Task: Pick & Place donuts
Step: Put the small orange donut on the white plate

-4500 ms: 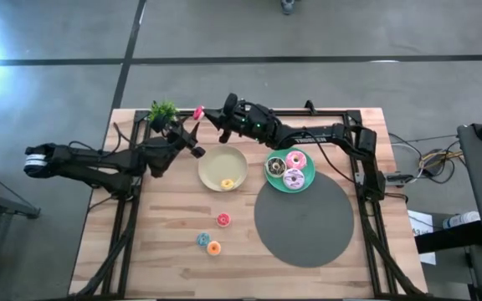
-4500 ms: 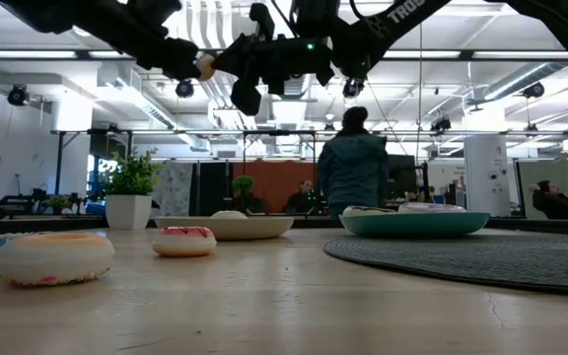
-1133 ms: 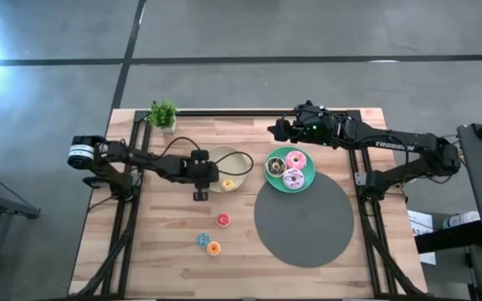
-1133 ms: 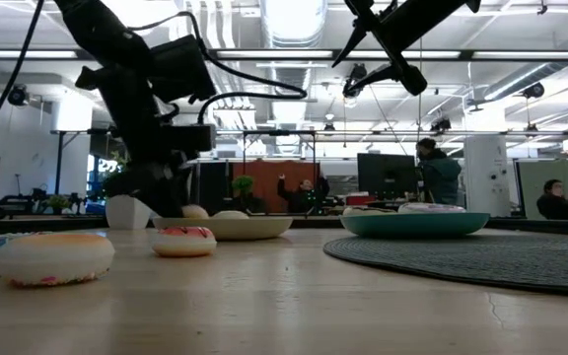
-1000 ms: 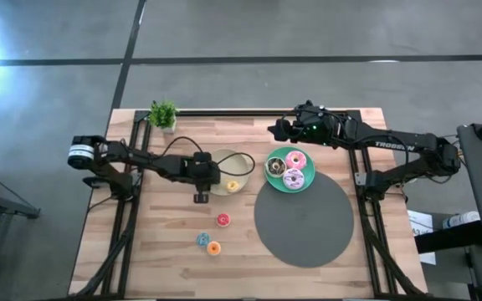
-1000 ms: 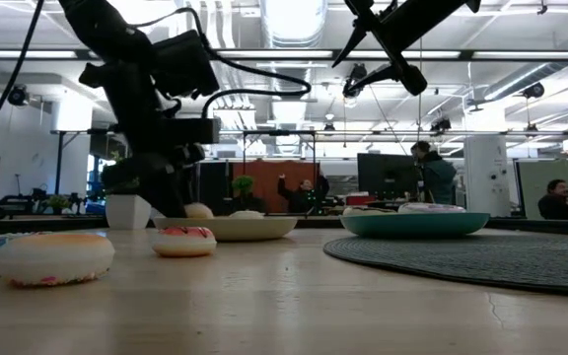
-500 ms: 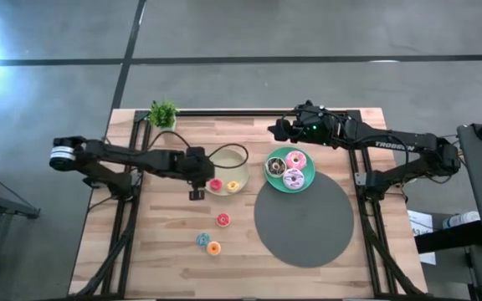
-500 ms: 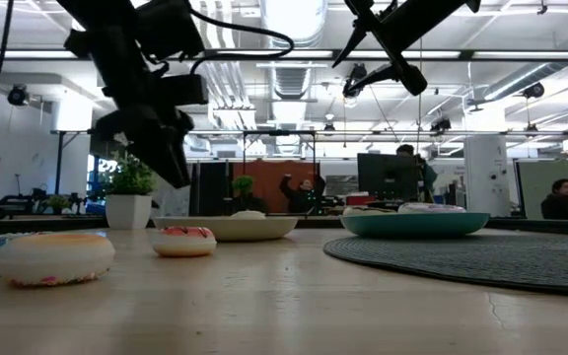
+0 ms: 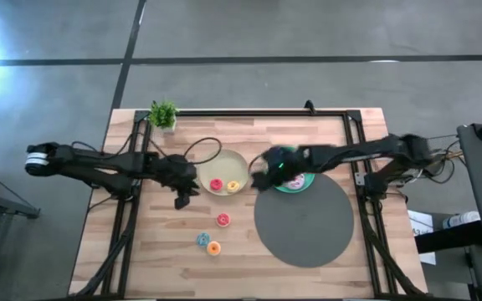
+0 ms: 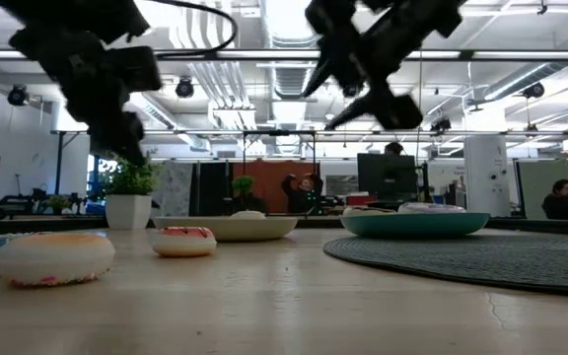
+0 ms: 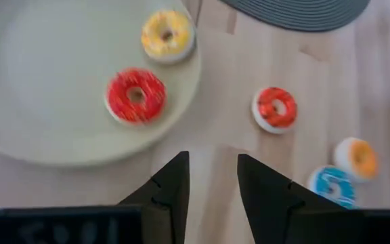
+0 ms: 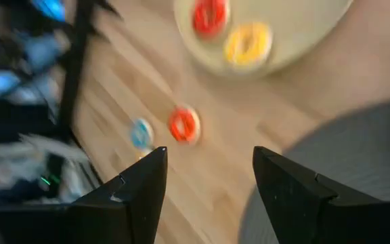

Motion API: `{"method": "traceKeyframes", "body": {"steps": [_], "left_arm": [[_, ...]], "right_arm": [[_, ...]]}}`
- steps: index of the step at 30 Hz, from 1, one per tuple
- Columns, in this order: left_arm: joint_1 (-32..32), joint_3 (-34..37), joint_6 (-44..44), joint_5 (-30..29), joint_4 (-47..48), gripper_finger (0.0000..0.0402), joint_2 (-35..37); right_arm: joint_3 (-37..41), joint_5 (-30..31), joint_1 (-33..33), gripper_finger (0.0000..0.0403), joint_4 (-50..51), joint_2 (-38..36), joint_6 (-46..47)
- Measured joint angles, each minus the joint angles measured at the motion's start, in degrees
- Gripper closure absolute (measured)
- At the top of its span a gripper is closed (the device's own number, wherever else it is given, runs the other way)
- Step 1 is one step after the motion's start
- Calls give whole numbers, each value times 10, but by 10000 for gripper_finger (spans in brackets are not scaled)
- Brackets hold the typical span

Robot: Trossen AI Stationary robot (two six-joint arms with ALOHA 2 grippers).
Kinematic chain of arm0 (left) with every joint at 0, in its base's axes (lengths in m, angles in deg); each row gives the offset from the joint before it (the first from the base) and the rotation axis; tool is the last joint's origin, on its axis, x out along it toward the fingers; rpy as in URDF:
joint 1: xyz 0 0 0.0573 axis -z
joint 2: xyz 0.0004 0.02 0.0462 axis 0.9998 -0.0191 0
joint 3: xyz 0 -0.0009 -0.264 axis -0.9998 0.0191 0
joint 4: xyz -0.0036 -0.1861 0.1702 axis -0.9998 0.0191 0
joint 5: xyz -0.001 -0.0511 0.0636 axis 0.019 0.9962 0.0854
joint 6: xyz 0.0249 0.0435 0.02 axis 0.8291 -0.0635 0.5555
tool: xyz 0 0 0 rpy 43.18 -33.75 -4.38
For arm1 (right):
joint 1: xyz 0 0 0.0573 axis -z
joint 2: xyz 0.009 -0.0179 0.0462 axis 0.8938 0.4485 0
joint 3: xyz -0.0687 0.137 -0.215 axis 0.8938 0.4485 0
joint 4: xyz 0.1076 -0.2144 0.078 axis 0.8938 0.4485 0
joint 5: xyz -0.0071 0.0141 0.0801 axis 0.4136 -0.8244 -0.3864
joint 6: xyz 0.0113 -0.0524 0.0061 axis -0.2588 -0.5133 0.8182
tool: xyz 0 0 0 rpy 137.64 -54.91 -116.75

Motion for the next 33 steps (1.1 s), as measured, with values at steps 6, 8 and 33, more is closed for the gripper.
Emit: {"method": "traceKeyframes", "body": {"steps": [6, 8, 33], "left_arm": [[34, 58, -99, 5, -14, 303, 69], [47, 70, -119, 5, -16, 303, 87], [85, 85, -147, -15, -4, 303, 173]], "right_arm": [[-85, -27, -67, 193, 2, 154, 6], [-125, -25, -79, 193, 3, 199, -1], [-617, 113, -118, 266, 371, 523, -151]]}}
